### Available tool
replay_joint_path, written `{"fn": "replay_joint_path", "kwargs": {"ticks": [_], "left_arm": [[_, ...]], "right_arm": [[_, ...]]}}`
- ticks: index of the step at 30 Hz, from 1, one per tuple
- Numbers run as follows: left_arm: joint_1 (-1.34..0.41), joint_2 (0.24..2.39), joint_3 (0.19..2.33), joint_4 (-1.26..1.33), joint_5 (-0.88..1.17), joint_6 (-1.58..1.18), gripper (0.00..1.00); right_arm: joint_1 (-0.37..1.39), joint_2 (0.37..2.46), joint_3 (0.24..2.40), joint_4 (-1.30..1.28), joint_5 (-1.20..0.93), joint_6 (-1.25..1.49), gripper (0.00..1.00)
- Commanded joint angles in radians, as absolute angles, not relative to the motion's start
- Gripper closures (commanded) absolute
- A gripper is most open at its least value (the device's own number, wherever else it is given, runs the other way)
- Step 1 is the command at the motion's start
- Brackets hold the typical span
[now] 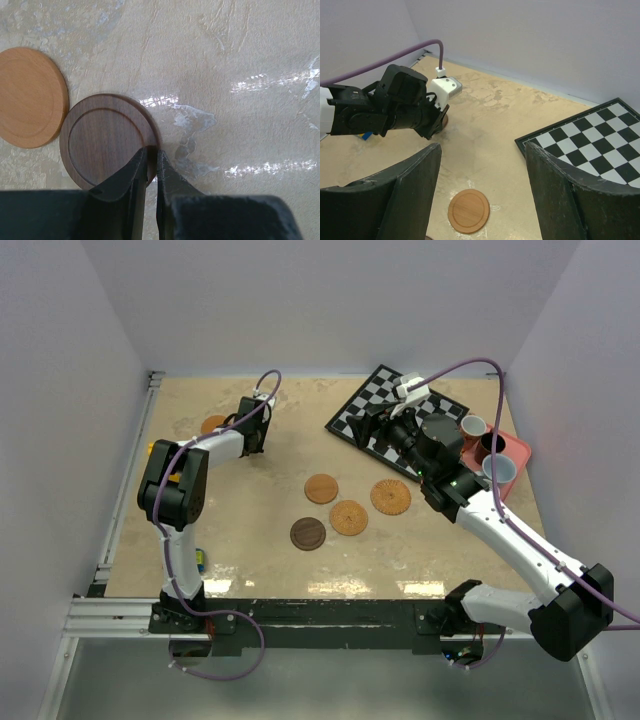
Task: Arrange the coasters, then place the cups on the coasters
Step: Move the coaster to the center of the board.
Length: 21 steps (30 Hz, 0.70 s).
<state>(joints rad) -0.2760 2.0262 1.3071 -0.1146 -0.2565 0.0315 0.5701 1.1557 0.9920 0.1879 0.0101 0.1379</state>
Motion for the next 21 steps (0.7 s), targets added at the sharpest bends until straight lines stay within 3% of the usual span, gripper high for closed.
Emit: {"fn": "replay_joint_path", "kwargs": {"ticks": [1, 10, 21], "left_arm": [[-0.255, 2.074, 1.312, -0.152, -0.245, 0.051, 0.84], [-0.255, 2.072, 1.319, -0.166, -0.262, 0.046, 0.82], [-0.256, 2.022, 1.315, -0.153, -0.239, 0.046, 0.71]], "right_arm": [[0.569, 1.141, 0.988, 0.224, 0.023, 0.129, 0.28], [0.569, 1.144, 0.986, 0.224, 0.026, 0.129, 0.27], [0.569, 1.158, 0.991, 0.221, 0.015, 0.126, 0.26]]}}
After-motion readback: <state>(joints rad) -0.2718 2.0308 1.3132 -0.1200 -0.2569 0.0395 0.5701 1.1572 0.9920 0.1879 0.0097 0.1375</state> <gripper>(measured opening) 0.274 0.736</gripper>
